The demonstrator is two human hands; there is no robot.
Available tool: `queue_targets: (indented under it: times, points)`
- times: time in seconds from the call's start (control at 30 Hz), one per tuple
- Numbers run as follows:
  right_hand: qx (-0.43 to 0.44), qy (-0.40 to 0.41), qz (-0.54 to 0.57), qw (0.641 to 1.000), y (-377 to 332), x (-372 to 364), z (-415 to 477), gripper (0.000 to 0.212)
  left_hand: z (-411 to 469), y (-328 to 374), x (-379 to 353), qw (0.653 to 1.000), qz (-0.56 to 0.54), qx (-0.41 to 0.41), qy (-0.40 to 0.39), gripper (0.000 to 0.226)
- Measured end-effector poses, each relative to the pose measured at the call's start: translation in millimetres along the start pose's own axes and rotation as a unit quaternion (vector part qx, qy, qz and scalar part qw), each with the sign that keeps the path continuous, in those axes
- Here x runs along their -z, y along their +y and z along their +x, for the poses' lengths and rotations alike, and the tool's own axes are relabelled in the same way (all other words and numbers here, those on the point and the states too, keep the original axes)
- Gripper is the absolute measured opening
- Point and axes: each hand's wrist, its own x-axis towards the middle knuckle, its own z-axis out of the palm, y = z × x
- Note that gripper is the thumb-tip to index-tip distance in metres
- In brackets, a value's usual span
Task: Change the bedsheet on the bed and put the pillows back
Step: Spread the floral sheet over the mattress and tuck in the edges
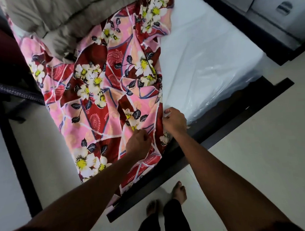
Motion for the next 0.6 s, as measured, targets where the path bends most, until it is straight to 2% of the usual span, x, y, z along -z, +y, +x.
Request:
queue_targets:
  times: [0.03, 0.1, 0.2, 0.3, 0.33, 0.43, 0.6]
  points:
    - [0.001, 0.006, 0.005, 1.000, -2, -4, -1, 0.023, 1, -3, 0, 1.000, -0.011, -0.017, -0.002, 0.007]
    - [-0.004, 0.018, 0.011, 1.000, 0, -14, -4, 0.024, 1, -10, 1, 0.999, -0.040, -0.026, -0.010, 0.012]
    - [0.006, 0.027, -0.027, 0.999, 2, -23, -14, 0.031, -2, -17, 6, 0.989, -0.142, 0.035, -0.005, 0.017]
    - [0.054, 0.037, -0.053, 0.996, -1, -33, -19, 0.030, -4, -17, 11, 0.976, -0.207, 0.029, 0.069, 0.027]
    - [0.066, 0.034, -0.069, 0.995, -4, -36, -21, 0.035, -3, -17, 14, 0.972, -0.214, 0.024, 0.095, 0.033]
    - [0.088, 0.014, -0.127, 0.988, -7, -49, -26, 0.065, 9, -15, 23, 0.968, -0.203, 0.036, 0.143, 0.057]
    - [0.078, 0.028, -0.125, 0.989, -2, -55, -27, 0.054, 45, -6, 29, 0.988, -0.113, 0.051, 0.088, 0.069]
